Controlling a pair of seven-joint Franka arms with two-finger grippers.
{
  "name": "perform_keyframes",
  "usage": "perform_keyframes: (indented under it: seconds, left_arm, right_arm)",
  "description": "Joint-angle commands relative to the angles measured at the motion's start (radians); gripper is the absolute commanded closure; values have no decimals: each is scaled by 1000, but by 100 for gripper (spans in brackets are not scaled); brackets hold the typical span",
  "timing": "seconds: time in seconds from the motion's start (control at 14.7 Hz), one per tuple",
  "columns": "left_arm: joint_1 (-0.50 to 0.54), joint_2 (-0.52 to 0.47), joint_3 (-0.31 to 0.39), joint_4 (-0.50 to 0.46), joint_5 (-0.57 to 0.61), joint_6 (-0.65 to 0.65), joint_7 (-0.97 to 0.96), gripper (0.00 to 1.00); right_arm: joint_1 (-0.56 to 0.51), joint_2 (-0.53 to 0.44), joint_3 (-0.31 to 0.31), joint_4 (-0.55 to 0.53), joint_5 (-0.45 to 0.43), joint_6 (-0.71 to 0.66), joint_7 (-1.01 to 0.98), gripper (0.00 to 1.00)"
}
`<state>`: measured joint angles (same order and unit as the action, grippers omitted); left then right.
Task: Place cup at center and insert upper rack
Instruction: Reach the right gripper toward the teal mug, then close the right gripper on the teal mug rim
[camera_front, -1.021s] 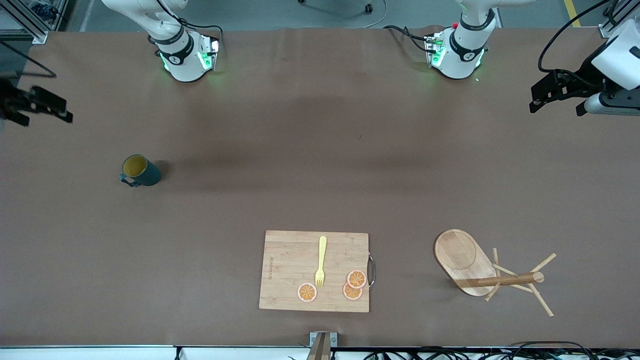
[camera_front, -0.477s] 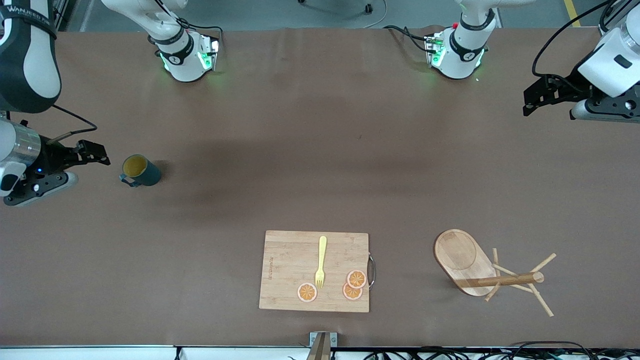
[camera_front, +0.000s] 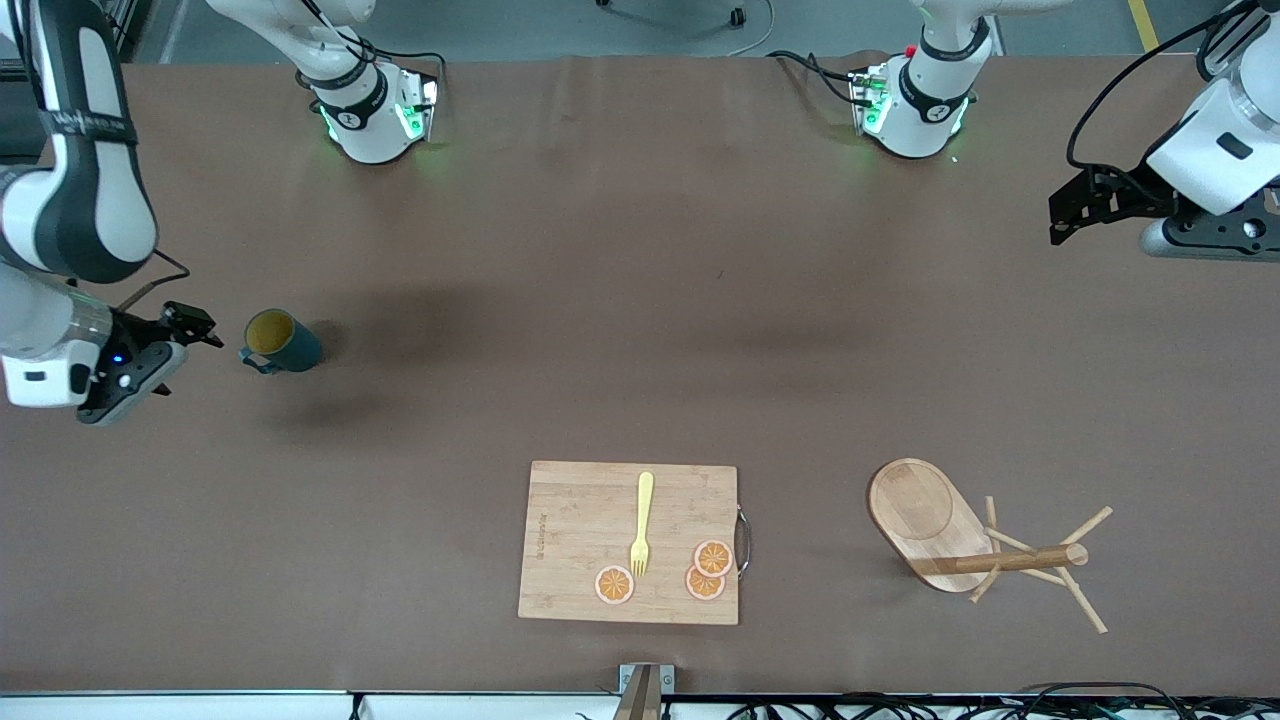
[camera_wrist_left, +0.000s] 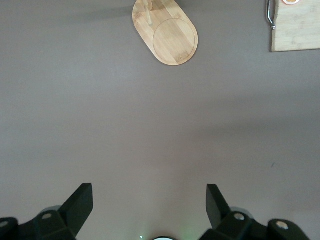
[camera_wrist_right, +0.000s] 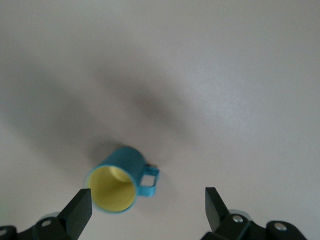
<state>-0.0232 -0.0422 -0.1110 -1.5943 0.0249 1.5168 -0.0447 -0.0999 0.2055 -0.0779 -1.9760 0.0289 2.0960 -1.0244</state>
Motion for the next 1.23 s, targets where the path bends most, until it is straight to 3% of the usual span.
perform_keyframes:
  seconds: [0.0,0.2,0.75,0.82,0.95,1.02,1.16]
  left_arm:
    - [-3,16,-21,27,21,6,-50,0]
    - [-3,28,-35,27,20,13,-73,0]
    - [-3,39,-50,27,23,29,-80,0]
    - [-3,39,-50,25,21,29,-80,0]
    - [-3,39,-50,25,23,29,-80,0]
    - [-3,38,-50,25,21,29,-80,0]
    - [-1,38,-50,25,23,29,-80,0]
  right_arm:
    - [-12,12,10,-150,14,189,-95,0]
    - [-27,77,10,-156,16,200,-143,0]
    - [-66,74,13,-221,20,180,-206,1]
    - [-64,75,13,-227,20,182,-213,5]
    - [-61,75,15,-241,22,197,-247,28]
    - [-57,75,15,-241,22,208,-259,47]
    - [-43,77,21,-239,29,217,-270,100]
